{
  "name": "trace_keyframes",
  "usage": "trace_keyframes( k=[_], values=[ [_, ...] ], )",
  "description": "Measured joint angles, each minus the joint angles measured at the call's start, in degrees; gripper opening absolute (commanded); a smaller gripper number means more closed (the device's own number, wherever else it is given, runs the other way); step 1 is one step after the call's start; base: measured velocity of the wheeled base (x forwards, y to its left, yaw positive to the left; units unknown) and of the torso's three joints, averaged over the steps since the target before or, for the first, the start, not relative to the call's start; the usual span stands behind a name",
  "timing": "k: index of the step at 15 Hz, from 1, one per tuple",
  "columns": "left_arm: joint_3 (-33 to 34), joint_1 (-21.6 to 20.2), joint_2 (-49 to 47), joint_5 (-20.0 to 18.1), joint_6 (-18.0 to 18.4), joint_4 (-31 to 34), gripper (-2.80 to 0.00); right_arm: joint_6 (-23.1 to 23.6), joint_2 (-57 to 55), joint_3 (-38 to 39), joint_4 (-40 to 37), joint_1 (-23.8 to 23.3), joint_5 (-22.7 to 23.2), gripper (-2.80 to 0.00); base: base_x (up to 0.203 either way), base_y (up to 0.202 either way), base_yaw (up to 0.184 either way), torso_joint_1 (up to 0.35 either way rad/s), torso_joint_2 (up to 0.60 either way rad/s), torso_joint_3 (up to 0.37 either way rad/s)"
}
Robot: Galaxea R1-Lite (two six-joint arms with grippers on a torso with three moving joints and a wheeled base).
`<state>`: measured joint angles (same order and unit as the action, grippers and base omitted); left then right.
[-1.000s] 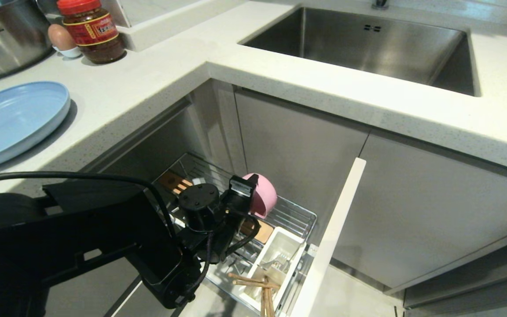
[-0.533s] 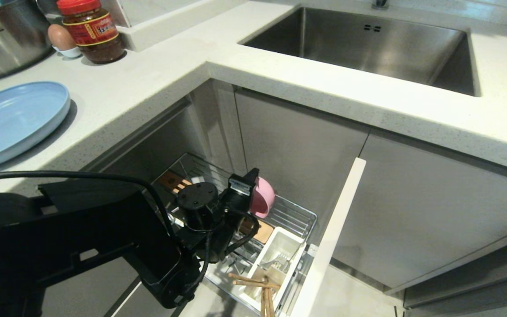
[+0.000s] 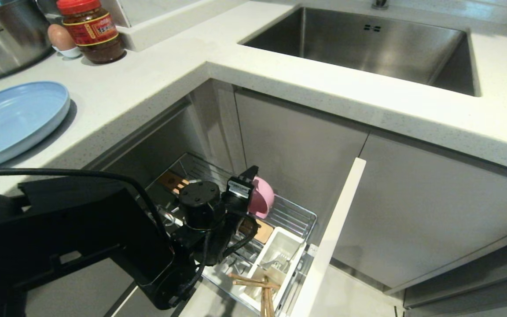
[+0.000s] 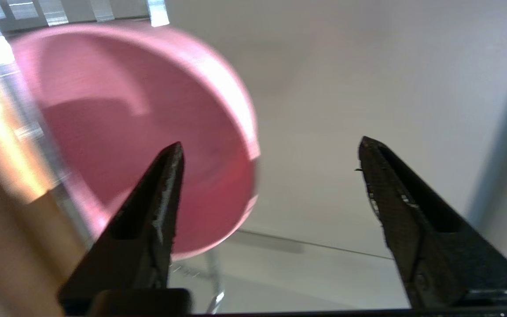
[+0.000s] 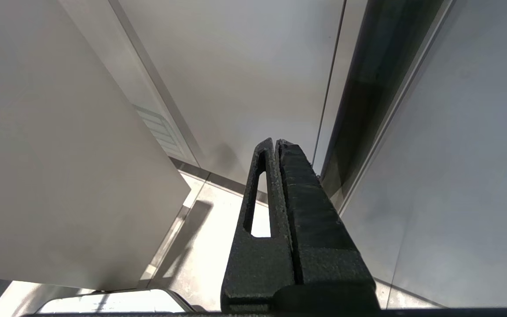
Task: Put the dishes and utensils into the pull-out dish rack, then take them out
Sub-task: Pick up the bowl and place it in the cupboard, then pick up the plate and place it in the cupboard
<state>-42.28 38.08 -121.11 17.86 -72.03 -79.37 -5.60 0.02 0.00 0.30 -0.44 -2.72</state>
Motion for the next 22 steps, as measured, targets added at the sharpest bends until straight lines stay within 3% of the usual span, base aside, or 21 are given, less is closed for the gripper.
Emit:
trace_keyframes(
  k=[3,8,9,15,17,20,22],
  values=[
    [0.55,1.02,4.69,1.84,-1.40,9.03,0.00,0.00,0.00,0.00,0.02,0.00,0.00,-2.80,0.000,0.000,0.000,0.000,0.00,0.000],
    [1.24,2.66,13.42,3.83,-0.82,19.83,0.00,0.00,0.00,0.00,0.00,0.00,0.02,-2.80,0.000,0.000,0.000,0.000,0.00,0.000],
    [1.22,2.92,14.72,3.82,0.02,22.18,-2.80,0.00,0.00,0.00,0.00,0.00,0.01,-2.80,0.000,0.000,0.000,0.000,0.00,0.000],
    [0.80,5.60,17.77,5.48,4.35,23.39,-2.80,0.00,0.00,0.00,0.02,0.00,0.00,-2.80,0.000,0.000,0.000,0.000,0.00,0.000],
    [0.77,6.35,19.33,8.21,6.72,23.39,-2.80,0.00,0.00,0.00,0.01,0.00,0.00,-2.80,0.000,0.000,0.000,0.000,0.00,0.000],
    [0.35,8.01,21.73,14.89,14.51,23.42,-2.80,0.00,0.00,0.00,0.02,0.00,0.00,-2.80,0.000,0.000,0.000,0.000,0.00,0.000],
    [0.16,8.59,24.06,15.56,18.59,23.47,-2.80,0.00,0.00,0.00,0.00,0.00,0.00,-2.80,0.000,0.000,0.000,0.000,0.00,0.000]
  ],
)
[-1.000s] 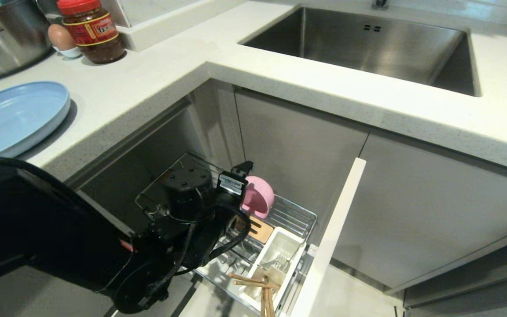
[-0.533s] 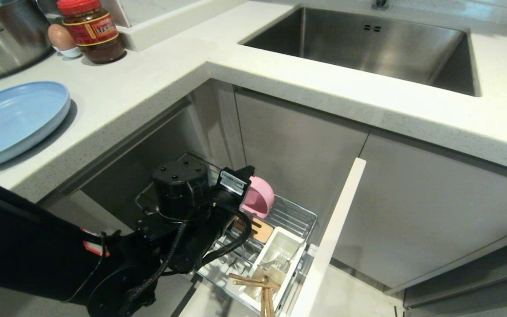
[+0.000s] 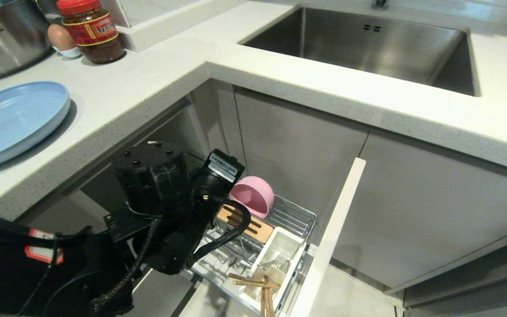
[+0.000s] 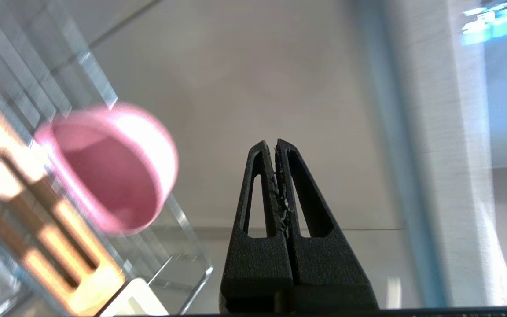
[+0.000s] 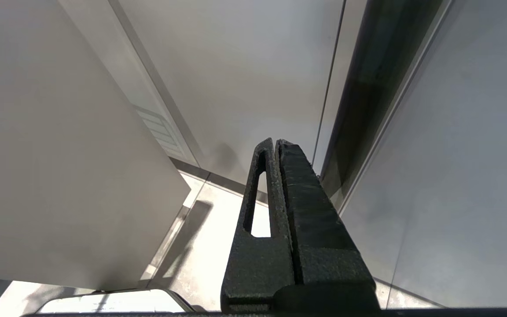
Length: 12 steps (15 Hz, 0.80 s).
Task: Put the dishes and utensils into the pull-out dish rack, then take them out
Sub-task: Pick up the plate and place it in the cupboard
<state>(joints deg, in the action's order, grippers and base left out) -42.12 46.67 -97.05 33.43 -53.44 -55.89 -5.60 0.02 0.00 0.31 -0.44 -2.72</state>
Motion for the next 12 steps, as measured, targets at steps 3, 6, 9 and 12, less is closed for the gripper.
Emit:
trace_keyframes(
  k=[3,6,9,12],
  values=[
    [-0.86,1.27,5.64,-0.11,7.59,0.86,-2.80,0.00,0.00,0.00,0.02,0.00,0.00,-2.80,0.000,0.000,0.000,0.000,0.00,0.000],
    [-2.98,2.37,11.43,-0.17,17.72,3.45,-2.80,0.00,0.00,0.00,0.02,0.00,0.00,-2.80,0.000,0.000,0.000,0.000,0.00,0.000],
    [-5.48,1.43,18.56,-1.44,28.95,9.31,-2.80,0.00,0.00,0.00,0.00,0.00,0.00,-2.80,0.000,0.000,0.000,0.000,0.00,0.000],
    [-9.88,-3.39,24.96,-2.40,42.71,22.09,-2.80,0.01,0.00,0.00,0.02,0.00,0.00,-2.80,0.000,0.000,0.000,0.000,0.00,0.000]
  ],
)
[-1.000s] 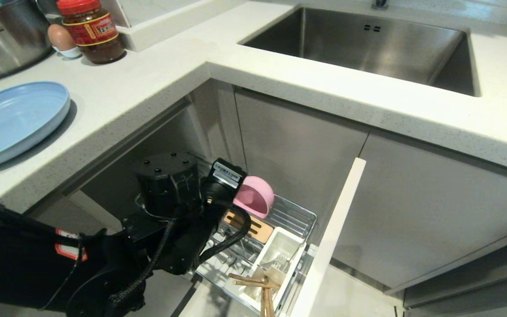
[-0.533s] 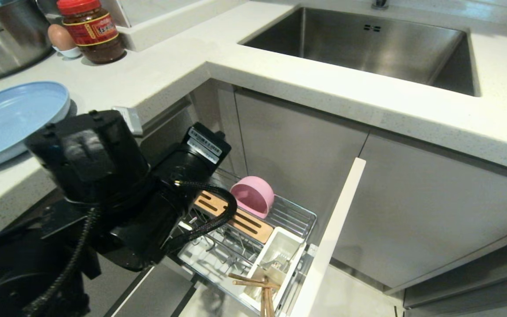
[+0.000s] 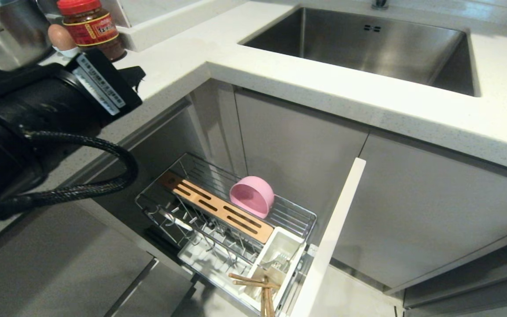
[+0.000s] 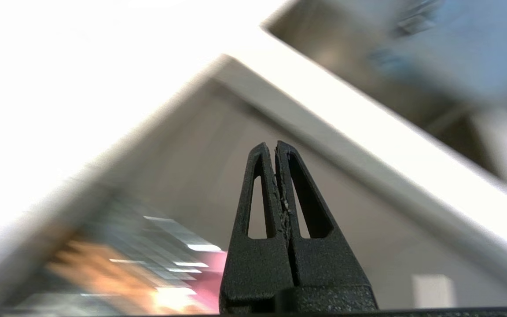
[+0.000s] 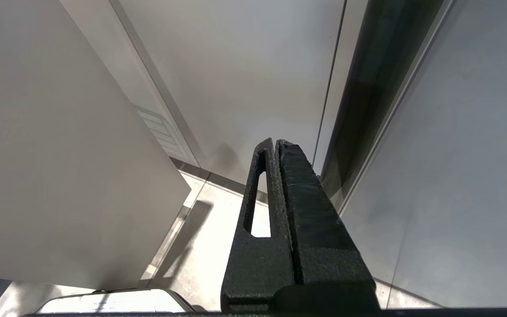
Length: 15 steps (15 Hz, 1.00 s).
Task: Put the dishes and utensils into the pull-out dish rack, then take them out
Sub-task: Pick up the plate and place it in the cupboard
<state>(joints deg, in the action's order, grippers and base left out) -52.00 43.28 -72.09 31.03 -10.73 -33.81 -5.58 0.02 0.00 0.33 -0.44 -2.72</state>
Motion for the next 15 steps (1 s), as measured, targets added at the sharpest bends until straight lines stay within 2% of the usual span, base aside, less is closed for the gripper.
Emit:
trace_keyframes(
  k=[1,4,7,8,10,15],
  values=[
    [-1.74,-2.42,1.39,-0.15,3.51,3.82,-2.80,-0.01,0.00,0.00,0.00,0.00,0.00,-2.80,0.000,0.000,0.000,0.000,0.00,0.000],
    [-7.20,-10.78,3.59,-0.08,10.92,11.50,-2.80,-0.01,0.00,0.00,0.00,0.00,0.01,-2.80,0.000,0.000,0.000,0.000,0.00,0.000],
    [-11.05,-20.16,4.71,-0.05,17.15,16.82,-2.80,-0.01,0.00,0.00,0.00,0.00,0.02,-2.80,0.000,0.000,0.000,0.000,0.00,0.000],
    [-12.67,-22.59,5.09,-0.11,17.92,19.68,-2.80,-0.01,0.00,0.00,0.00,0.00,0.00,-2.80,0.000,0.000,0.000,0.000,0.00,0.000],
    [-16.41,-25.18,5.69,-0.11,15.88,26.77,-2.80,-0.01,0.00,0.00,-0.02,0.00,0.02,-2.80,0.000,0.000,0.000,0.000,0.00,0.000],
    [-27.17,-26.83,5.67,0.83,5.38,49.49,-2.80,-0.01,0.00,0.00,0.00,0.00,0.00,-2.80,0.000,0.000,0.000,0.000,0.00,0.000]
  ],
)
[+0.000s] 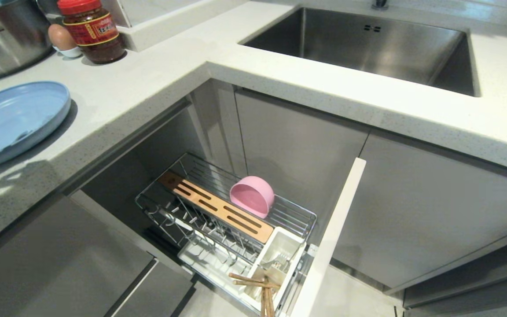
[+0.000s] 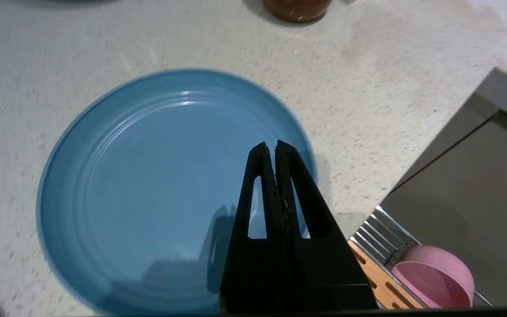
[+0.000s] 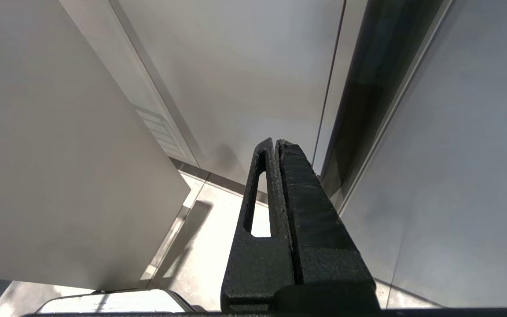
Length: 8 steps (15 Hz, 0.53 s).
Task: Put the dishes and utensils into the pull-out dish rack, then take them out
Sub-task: Pick up the plate and place it in the cupboard
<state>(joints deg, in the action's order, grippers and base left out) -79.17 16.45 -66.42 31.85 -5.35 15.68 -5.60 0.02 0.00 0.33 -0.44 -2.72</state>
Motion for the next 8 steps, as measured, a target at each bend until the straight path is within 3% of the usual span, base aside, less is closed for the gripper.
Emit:
trace_keyframes(
  k=[2,7,8],
  values=[
    [-1.90,-0.31,-1.27,1.52,-2.25,2.48,-2.80,0.00,0.00,0.00,-0.02,0.00,0.00,-2.80,0.000,0.000,0.000,0.000,0.00,0.000],
    [-1.55,-0.47,-5.64,3.55,-3.09,2.23,-2.80,0.00,0.00,0.00,-0.02,0.00,0.00,-2.80,0.000,0.000,0.000,0.000,0.00,0.000],
    [-1.30,-0.45,-6.55,4.14,-3.23,2.04,0.00,0.00,0.00,0.00,0.00,0.00,0.00,-2.80,0.000,0.000,0.000,0.000,0.00,0.000]
  ],
)
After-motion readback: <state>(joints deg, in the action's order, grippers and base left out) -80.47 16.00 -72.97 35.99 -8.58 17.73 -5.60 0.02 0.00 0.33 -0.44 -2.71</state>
